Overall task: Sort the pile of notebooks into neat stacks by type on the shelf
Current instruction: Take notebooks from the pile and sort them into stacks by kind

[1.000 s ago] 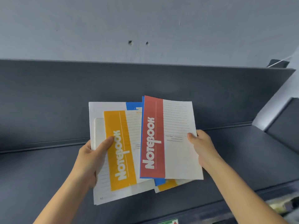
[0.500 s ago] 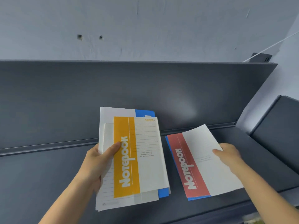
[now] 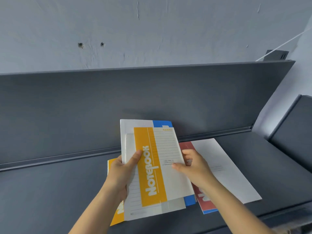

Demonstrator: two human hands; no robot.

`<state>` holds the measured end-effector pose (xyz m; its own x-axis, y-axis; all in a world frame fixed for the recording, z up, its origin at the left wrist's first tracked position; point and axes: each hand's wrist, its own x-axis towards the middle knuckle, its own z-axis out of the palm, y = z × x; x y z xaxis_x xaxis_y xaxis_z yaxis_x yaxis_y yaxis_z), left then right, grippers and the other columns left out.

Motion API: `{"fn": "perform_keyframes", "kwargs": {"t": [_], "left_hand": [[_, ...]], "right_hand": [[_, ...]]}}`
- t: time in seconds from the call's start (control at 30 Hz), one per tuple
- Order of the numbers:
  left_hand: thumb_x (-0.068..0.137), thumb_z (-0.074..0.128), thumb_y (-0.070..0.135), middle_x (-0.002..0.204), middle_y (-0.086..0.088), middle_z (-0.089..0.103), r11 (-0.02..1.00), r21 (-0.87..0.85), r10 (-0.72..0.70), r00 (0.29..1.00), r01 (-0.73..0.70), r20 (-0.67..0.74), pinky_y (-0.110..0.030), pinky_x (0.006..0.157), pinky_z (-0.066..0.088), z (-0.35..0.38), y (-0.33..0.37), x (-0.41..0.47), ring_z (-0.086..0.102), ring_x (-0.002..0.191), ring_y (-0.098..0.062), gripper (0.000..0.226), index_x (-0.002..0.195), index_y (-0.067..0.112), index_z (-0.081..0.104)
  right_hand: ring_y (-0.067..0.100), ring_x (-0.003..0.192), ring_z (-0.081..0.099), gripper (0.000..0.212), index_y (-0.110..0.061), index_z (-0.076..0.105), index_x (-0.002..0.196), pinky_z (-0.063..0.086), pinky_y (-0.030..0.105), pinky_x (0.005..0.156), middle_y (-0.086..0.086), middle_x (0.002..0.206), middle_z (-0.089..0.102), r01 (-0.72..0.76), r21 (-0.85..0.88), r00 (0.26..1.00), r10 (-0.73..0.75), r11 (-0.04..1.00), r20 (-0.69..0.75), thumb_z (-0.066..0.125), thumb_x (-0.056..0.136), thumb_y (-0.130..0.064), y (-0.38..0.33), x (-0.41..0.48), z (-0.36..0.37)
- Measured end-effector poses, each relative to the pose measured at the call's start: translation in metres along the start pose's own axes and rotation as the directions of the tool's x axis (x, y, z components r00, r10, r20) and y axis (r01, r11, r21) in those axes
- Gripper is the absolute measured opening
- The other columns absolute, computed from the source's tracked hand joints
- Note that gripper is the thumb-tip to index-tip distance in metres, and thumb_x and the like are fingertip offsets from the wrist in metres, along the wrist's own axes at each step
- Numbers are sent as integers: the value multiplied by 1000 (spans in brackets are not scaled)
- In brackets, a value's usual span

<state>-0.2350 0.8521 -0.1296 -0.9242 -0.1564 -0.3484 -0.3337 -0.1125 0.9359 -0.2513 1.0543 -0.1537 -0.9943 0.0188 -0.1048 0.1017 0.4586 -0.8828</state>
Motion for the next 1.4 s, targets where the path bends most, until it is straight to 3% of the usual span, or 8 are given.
{"fn": "perform_keyframes", "kwargs": {"t": [0.17, 0.33, 0.43, 0.83, 0.97, 1.13, 1.27, 1.4], "left_hand": [[97, 38, 51, 90, -11, 74, 996, -34, -81, 996, 80, -28, -36, 52, 57, -28, 5, -2, 73, 74, -29, 45, 111, 14, 58], [99, 42, 43, 98, -8, 72, 993, 49, -111, 994, 111, 0, -43, 79, 51, -60, 13, -1, 68, 90, -27, 34, 108, 16, 62], [95, 55, 39, 103, -6, 73, 992, 50, -118, 993, 118, 6, -33, 71, 52, -80, 15, 0, 68, 94, -24, 30, 113, 16, 61], [92, 58, 34, 90, -3, 74, 994, 30, 104, 991, -101, -88, -27, 54, 53, -100, 5, -7, 72, 77, -19, 25, 107, 13, 61], [89, 61, 35, 86, -3, 75, 993, -8, 118, 985, -120, -130, -23, 49, 53, -107, 5, -11, 73, 71, -18, 26, 101, 12, 63], [89, 63, 32, 75, -1, 70, 973, 39, 233, 959, -230, -164, -15, 43, 44, -124, 18, -22, 64, 51, -2, 25, 98, 9, 64], [89, 66, 31, 75, -5, 72, 944, 127, 324, 928, -304, -183, -17, 40, 45, -143, 38, -27, 63, 47, -6, 24, 92, 7, 65], [90, 64, 35, 85, -8, 74, 938, 176, 331, 922, -299, -198, -26, 50, 49, -161, 45, -31, 68, 63, -18, 27, 96, 9, 65]], "right_hand": [[18, 93, 66, 33, -19, 54, 111, 56, 31, 70, -1, 104, 67, -168, 303, 985, 147, 938, 92, 71, 83, -21, -9, 4, 20], [29, 95, 67, 24, -13, 63, 111, 55, 47, 81, 9, 101, 71, -336, 386, 937, 264, 859, 228, 66, 87, -13, -19, 9, 42], [29, 98, 67, 24, -12, 65, 110, 54, 49, 85, 10, 102, 72, -378, 384, 916, 281, 843, 285, 65, 87, -12, -24, 11, 48], [14, 92, 69, 25, -23, 65, 105, 56, 31, 71, -5, 99, 73, -221, 173, 953, 175, 960, 248, 60, 89, -4, -35, -28, 70], [18, 92, 68, 18, -25, 60, 104, 47, 24, 49, -5, 99, 72, -196, 152, 961, 158, 969, 229, 63, 89, -15, -41, -37, 79], [21, 92, 71, 19, -13, 63, 107, 57, 37, 74, 3, 97, 75, -353, 241, 902, 259, 904, 346, 63, 90, -21, -44, -38, 85], [24, 94, 71, 23, -10, 63, 113, 56, 37, 74, 8, 103, 74, -463, 305, 825, 280, 832, 490, 60, 91, -18, -42, -41, 92], [25, 91, 71, 18, -12, 63, 110, 54, 32, 63, 8, 100, 74, -377, 283, 884, 251, 882, 394, 54, 95, -15, -48, -41, 91]]}}
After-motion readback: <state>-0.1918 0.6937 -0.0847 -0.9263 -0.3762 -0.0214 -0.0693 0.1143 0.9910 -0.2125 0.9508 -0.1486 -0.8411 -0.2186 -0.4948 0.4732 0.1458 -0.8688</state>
